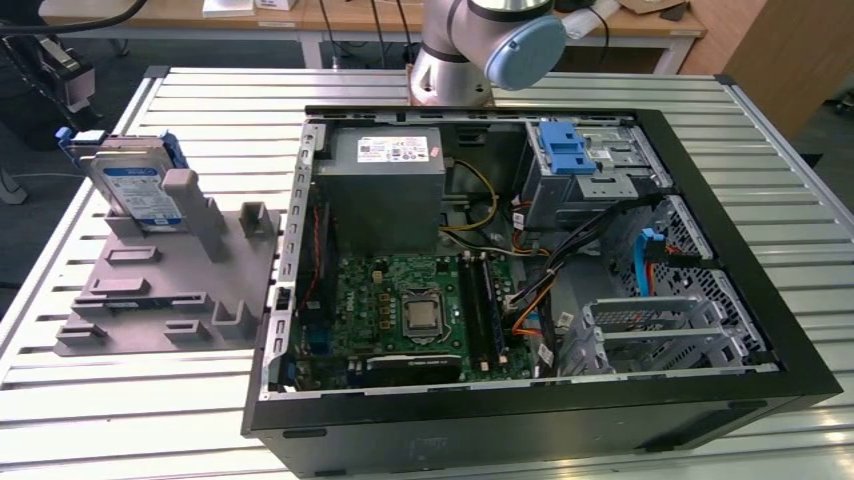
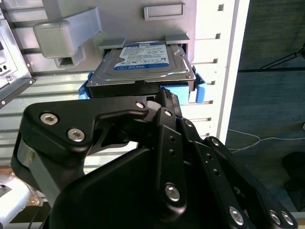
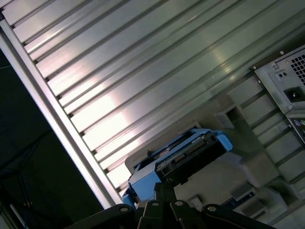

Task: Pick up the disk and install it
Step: 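Pick up the disk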

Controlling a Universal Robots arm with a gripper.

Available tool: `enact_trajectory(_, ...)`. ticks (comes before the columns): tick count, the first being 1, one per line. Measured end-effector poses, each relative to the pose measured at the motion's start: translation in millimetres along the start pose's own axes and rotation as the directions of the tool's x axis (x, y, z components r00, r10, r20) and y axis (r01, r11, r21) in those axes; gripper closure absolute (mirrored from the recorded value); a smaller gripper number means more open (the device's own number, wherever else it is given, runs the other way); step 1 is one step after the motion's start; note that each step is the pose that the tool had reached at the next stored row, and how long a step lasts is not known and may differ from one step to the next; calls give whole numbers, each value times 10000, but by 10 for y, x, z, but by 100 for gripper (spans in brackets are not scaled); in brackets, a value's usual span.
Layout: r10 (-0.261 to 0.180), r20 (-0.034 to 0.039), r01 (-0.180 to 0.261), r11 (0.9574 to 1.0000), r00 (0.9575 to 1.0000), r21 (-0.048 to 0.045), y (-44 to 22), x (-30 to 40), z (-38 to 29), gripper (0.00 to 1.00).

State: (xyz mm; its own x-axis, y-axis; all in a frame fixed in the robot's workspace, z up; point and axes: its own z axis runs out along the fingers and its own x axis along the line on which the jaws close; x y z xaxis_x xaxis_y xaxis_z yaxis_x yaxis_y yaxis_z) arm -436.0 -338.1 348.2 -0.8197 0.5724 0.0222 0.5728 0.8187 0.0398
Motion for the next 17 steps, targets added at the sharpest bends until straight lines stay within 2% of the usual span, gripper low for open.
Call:
enact_trajectory(9,9,0,-9,10000,10000,0,0,0,0,89)
enact_trajectory(14,605,32,-605,9982,9982,-2,0,0,0,89)
enact_trajectory(17,765,39,-765,9971,9971,-6,0,0,0,89)
